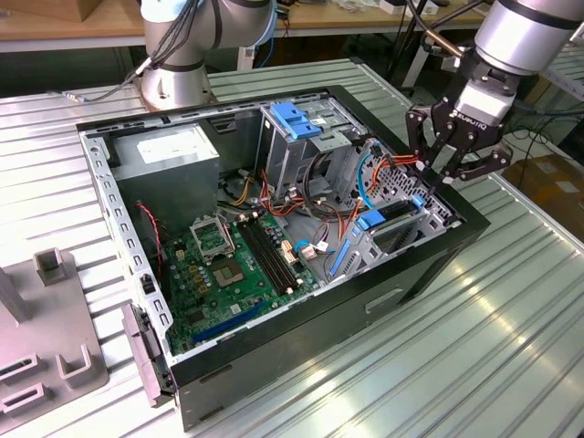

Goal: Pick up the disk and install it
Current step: 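Insert the first disk wire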

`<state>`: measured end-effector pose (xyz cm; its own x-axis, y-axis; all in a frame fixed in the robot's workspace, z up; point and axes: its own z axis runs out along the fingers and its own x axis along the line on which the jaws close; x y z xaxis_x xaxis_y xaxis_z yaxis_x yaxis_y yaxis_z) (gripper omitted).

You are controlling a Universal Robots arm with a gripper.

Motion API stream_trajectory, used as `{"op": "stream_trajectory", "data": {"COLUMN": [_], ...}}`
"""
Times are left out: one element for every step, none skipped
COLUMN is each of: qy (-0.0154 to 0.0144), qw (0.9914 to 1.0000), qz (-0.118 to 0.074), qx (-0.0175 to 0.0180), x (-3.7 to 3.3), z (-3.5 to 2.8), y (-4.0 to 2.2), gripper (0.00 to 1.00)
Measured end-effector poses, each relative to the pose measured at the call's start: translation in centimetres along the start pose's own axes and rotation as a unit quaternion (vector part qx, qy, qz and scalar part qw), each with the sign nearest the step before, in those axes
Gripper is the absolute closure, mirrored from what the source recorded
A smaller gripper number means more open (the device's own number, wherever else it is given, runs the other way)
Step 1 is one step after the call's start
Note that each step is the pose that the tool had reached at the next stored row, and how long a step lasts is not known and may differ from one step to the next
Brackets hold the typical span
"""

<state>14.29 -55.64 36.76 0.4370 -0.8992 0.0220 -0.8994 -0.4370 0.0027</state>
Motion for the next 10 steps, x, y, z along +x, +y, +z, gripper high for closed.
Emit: {"op": "stream_trajectory", "data": {"qy": [-0.0002,-0.0004,-0.0007,-0.0009,-0.0011,-0.0015,-0.0018,-0.0022,-0.003,-0.0036], "qw": [0.99999,0.99998,0.99996,0.99993,0.99991,0.99988,0.99986,0.99984,0.9998,0.99974], "qz": [-0.003,-0.006,-0.009,-0.011,-0.013,-0.015,-0.016,-0.018,-0.019,-0.021], "qx": [-0.0003,-0.0006,-0.0013,-0.0017,-0.0022,-0.0027,-0.0032,-0.0042,-0.0054,-0.0073], "x": [0.03,0.05,0.08,0.1,0.13,0.15,0.18,0.24,0.3,0.36], "z": [-0.15,-0.25,-0.45,-0.59,-0.72,-0.87,-1.04,-1.36,-1.56,-1.61], "y": [-0.05,-0.09,-0.15,-0.19,-0.23,-0.27,-0.32,-0.42,-0.53,-0.65], "gripper": [0.73,0.73,0.73,0.73,0.73,0.73,0.73,0.73,0.73,0.73]}}
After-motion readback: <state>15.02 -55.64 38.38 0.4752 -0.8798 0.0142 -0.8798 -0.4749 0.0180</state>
